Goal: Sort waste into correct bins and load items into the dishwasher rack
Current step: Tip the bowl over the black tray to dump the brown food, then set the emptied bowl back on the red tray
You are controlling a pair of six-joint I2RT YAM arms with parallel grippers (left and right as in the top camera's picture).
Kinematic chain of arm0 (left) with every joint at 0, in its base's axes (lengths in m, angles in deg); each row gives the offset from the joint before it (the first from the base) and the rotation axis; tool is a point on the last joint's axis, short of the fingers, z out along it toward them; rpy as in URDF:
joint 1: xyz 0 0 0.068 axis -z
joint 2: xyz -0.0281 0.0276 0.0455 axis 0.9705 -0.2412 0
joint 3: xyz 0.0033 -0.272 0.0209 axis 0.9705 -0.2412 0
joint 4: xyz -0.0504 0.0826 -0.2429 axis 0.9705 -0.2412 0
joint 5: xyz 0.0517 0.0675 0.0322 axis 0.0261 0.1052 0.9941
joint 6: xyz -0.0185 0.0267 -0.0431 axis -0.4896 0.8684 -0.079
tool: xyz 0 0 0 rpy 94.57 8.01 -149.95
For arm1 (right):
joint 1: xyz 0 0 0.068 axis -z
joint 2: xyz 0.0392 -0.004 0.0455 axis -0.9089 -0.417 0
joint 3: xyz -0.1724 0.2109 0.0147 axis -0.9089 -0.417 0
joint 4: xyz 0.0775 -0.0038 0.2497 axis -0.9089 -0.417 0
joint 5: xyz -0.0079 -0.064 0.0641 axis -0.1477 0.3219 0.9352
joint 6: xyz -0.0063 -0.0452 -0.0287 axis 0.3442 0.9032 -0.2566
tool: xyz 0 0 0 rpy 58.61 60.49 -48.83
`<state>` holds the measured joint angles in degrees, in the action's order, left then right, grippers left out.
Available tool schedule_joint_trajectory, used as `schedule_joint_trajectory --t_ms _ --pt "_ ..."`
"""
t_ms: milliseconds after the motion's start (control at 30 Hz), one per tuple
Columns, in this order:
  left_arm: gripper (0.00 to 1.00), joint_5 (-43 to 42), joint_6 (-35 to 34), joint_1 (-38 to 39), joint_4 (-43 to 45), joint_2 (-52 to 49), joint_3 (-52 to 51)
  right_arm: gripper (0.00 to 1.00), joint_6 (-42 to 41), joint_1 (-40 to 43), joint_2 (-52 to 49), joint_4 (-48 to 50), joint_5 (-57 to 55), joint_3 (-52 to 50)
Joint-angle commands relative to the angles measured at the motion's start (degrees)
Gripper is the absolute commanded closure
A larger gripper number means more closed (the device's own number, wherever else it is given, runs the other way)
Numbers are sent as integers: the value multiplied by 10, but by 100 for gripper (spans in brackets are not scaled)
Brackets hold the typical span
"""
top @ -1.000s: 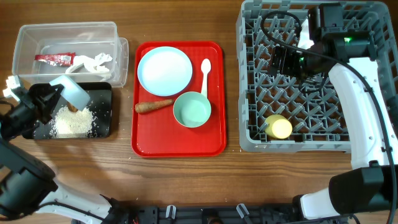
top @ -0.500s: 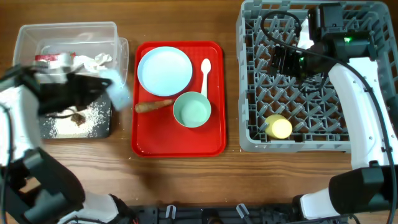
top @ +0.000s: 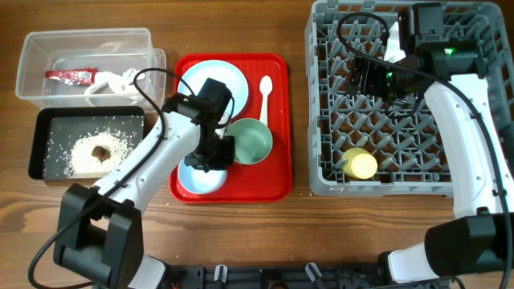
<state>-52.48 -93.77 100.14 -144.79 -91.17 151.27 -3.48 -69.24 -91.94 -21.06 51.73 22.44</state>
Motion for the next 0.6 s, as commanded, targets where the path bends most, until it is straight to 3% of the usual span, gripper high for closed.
schedule_joint_trajectory --t_ms 0,200,300,333,367,500,567 --pt "57 10 -11 8 6 3 -4 0 11 -2 8 1 9 7" --pt "47 18 -40 -62 23 4 106 0 11 -2 8 0 9 7" --pt "44 108 -29 -87 68 -2 104 0 11 -2 8 0 9 7" --pt "47 135 116 -90 105 -9 97 1 11 -2 8 0 9 7" --pt "47 135 177 -93 119 -14 94 0 11 -2 8 1 9 7" --pt "46 132 348 -98 138 -67 92 0 12 -2 8 0 9 7" --pt "44 132 377 -98 134 -99 92 0 12 -2 8 0 9 7"
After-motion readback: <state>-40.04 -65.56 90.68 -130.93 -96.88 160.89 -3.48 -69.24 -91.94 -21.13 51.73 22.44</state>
